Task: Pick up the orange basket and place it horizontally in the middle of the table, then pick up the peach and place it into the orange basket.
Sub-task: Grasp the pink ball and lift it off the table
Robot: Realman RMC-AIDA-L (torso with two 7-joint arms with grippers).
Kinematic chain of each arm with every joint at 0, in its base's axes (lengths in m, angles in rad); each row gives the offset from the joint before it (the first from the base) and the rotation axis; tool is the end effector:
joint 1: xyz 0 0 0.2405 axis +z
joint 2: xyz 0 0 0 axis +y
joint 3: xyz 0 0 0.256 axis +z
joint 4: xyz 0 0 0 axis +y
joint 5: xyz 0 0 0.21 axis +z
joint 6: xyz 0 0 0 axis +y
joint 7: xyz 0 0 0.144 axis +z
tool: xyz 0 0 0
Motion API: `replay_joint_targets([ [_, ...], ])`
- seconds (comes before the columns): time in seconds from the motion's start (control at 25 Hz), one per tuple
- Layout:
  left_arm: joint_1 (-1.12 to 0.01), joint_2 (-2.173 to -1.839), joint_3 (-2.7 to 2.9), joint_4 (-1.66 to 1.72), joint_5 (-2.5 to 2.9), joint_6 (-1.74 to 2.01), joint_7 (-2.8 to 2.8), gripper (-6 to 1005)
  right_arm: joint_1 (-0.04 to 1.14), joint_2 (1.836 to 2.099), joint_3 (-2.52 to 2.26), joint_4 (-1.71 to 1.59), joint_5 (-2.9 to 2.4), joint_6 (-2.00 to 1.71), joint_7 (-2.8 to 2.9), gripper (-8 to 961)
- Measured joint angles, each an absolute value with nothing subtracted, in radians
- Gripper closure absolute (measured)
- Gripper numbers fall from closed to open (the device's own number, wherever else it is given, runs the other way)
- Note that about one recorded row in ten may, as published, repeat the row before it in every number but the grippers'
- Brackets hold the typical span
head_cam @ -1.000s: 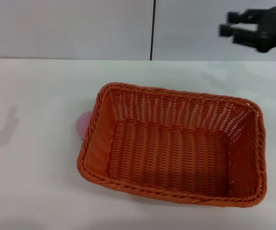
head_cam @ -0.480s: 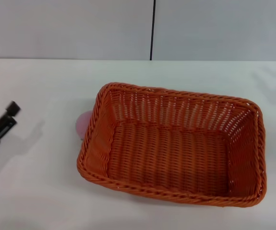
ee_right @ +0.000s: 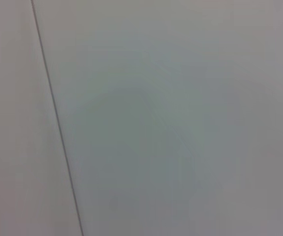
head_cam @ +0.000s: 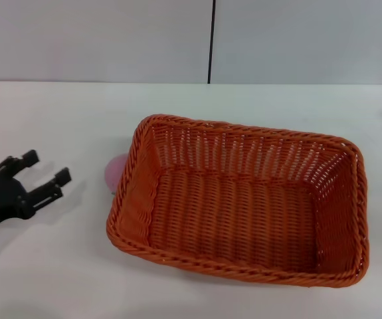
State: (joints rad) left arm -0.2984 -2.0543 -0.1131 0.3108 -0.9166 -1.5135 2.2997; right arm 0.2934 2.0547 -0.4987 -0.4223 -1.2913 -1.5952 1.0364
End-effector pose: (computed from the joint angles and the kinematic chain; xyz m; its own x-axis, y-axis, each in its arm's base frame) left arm -0.3797 0.2373 0.0093 0.6396 0.2667 0.7210 0.7253 -0.5200 -0.4511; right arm 0.3287 0.2866 0.0767 0.4260 0.0863 -0.9006 -0.7525 -0.5189 -0.4057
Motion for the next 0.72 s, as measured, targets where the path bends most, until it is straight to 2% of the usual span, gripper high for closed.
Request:
replay_joint_targets([
  [0.72,-0.420,-2.066,0.155,0.320,-0.917,-1.396,2.230,190,0.278,2.062,-0.492,-0.413,-1.290,-1.596,1.034,518],
])
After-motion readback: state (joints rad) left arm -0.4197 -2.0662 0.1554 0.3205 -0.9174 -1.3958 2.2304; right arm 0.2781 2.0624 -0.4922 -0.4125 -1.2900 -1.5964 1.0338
